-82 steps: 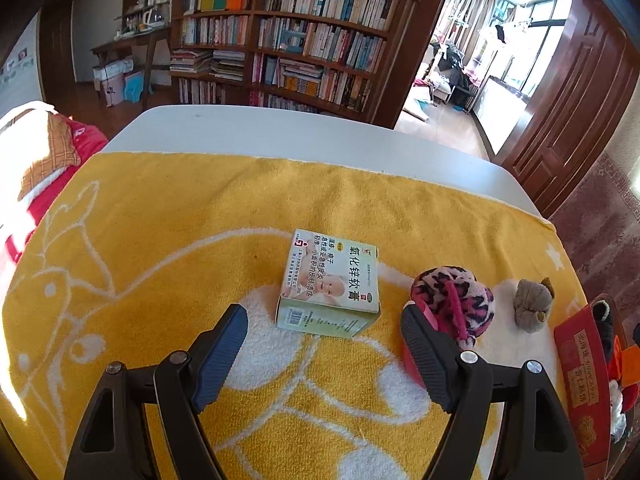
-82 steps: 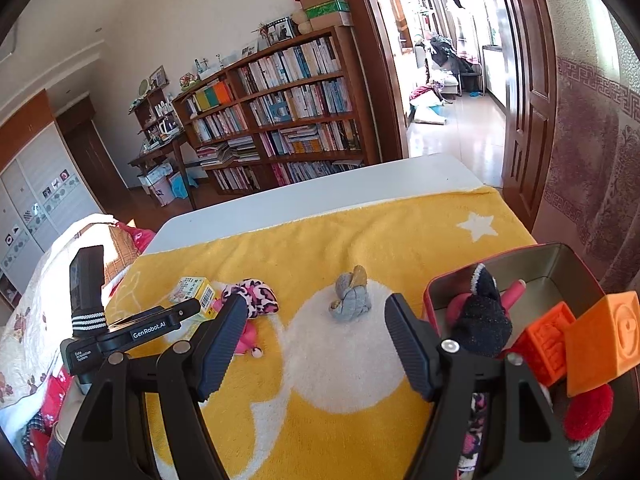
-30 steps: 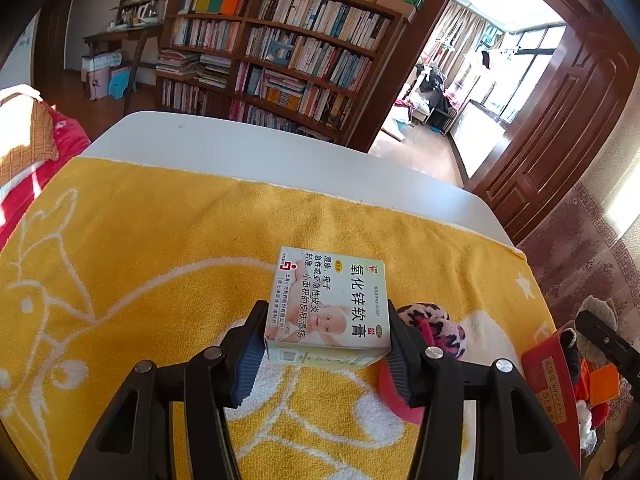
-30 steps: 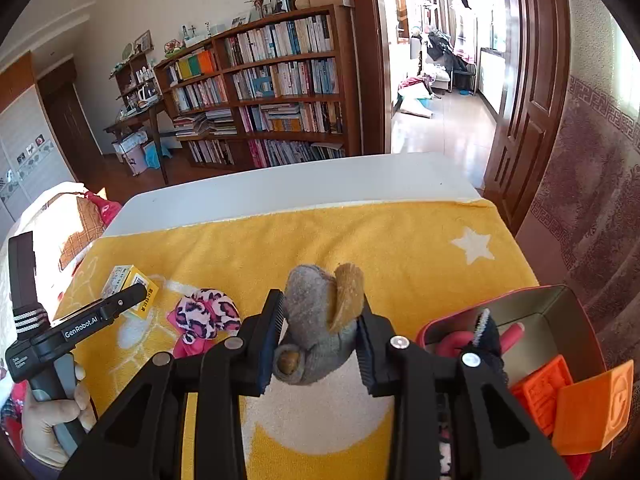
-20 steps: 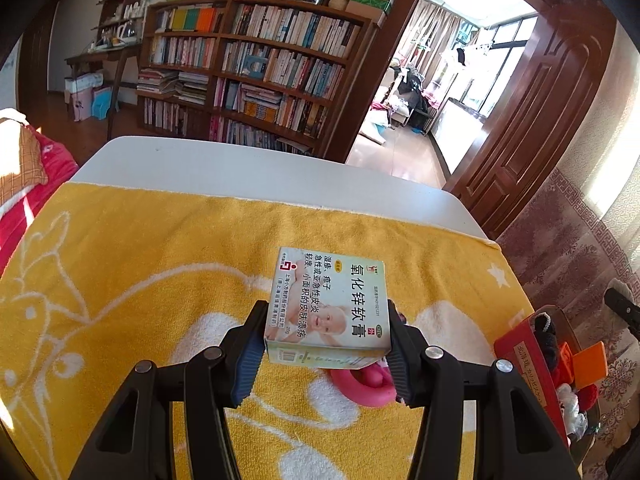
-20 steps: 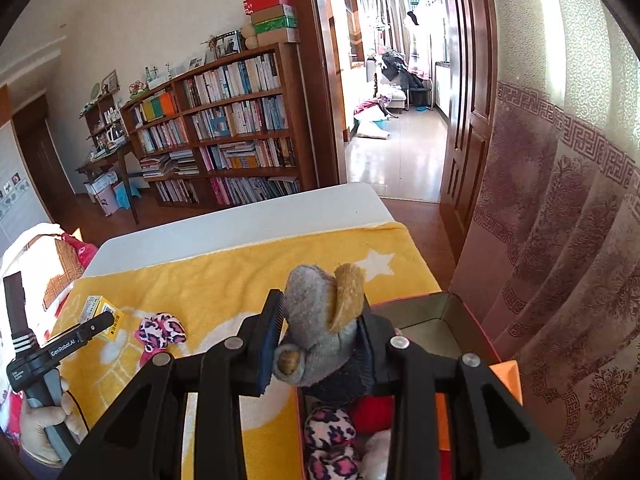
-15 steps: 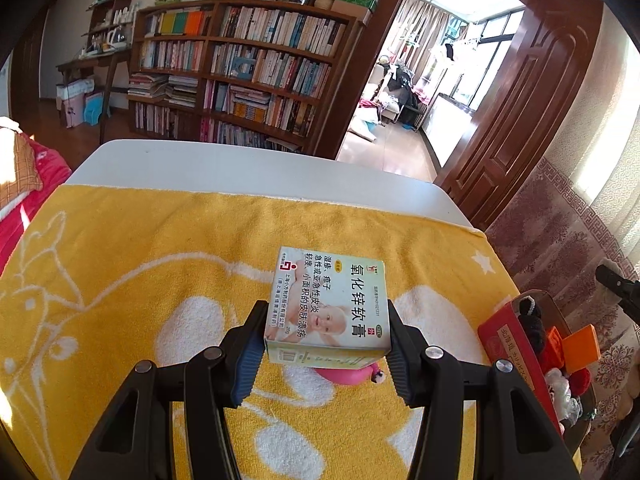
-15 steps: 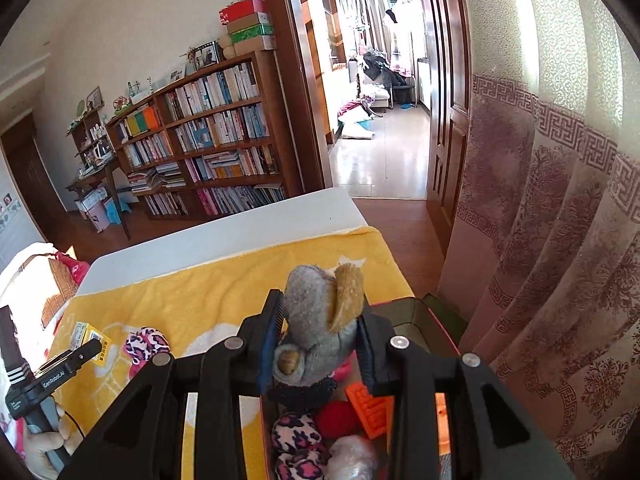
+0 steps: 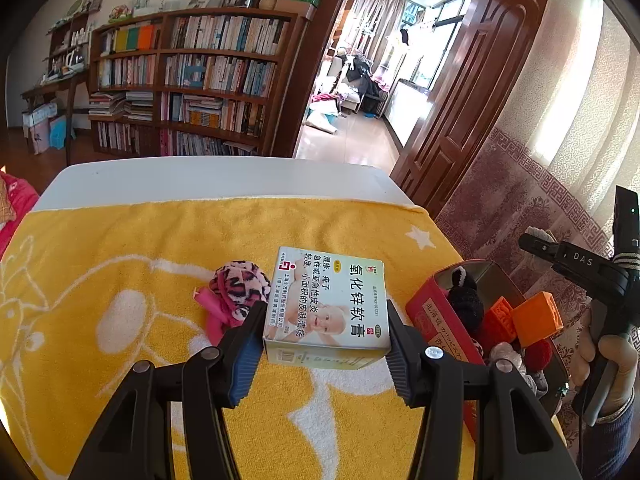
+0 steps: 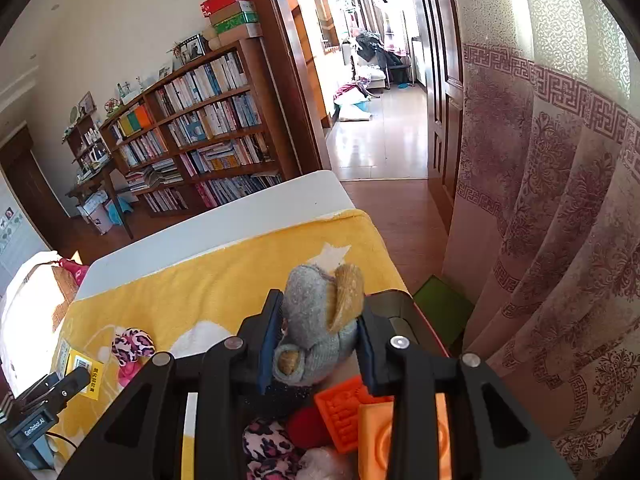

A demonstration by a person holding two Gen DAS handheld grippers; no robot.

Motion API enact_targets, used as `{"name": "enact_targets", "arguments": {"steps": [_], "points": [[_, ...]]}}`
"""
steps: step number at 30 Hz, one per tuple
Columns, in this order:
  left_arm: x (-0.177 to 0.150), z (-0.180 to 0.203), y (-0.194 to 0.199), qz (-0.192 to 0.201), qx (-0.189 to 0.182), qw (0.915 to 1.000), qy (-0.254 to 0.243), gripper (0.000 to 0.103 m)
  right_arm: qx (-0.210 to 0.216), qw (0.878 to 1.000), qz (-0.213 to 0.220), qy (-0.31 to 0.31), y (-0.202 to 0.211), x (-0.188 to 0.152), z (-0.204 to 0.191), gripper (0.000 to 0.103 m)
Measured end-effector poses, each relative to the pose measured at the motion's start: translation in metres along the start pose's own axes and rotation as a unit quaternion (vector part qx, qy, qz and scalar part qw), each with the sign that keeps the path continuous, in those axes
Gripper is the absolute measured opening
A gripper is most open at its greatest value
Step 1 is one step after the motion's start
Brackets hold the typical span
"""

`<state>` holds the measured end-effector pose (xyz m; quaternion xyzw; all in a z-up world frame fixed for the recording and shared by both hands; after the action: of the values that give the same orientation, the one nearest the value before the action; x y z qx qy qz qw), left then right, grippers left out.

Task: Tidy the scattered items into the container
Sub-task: 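Lower the medicine box and grey mouse into the red tin and open both grippers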

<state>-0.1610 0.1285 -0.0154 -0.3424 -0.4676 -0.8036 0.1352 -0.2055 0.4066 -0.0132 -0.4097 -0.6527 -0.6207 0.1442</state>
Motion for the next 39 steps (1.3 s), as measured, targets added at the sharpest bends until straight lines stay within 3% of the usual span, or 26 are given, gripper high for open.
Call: {"name": "enact_targets", "arguments": {"steps": [10, 19, 30, 33, 34, 36, 39], "points": [[-0.001, 0.061, -0.022, -0.016, -0.017, 0.9989, -0.04, 0.055, 0.017, 0.999, 0.028, -0.016, 0.016, 0.004, 0.022, 0.041], [-0.003, 0.122, -0.052, -0.042, -0.053, 0.9955, -0.066, 0.055, 0.037, 0.996, 0.07, -0.027, 0.053, 0.0, 0.037, 0.061], [0.001, 0.195, -0.087, -0.061, -0.089, 0.989, -0.101, 0.056, 0.04, 0.995, 0.085, -0.034, 0.068, -0.006, 0.06, 0.061], [-0.001, 0.202, -0.097, -0.073, -0.093, 0.9884, -0.095, 0.059, 0.042, 0.995, 0.084, -0.039, 0.069, -0.01, 0.067, 0.061], [-0.002, 0.202, -0.1, -0.079, -0.092, 0.9882, -0.093, 0.073, 0.042, 0.995, 0.084, -0.04, 0.069, -0.01, 0.069, 0.061], [-0.005, 0.2, -0.103, -0.08, -0.085, 0.9891, -0.09, 0.086, 0.044, 0.994, 0.086, -0.044, 0.071, -0.012, 0.072, 0.061], [-0.008, 0.195, -0.103, -0.082, -0.08, 0.9899, -0.083, 0.086, 0.047, 0.994, 0.089, -0.051, 0.075, -0.013, 0.075, 0.062]]}}
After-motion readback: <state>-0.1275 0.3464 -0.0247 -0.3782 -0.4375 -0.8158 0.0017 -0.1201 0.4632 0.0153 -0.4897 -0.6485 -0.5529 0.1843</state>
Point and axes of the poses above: each gripper's, at about its wrist camera, not at the fingertips, and y roughly against the way its jaws point, z to its right, x to its top, the point moved 9 cm from there along -y, roughly the way its jaws point, and after that the axes turned 3 degrees about -x, right-handed, at the moved point
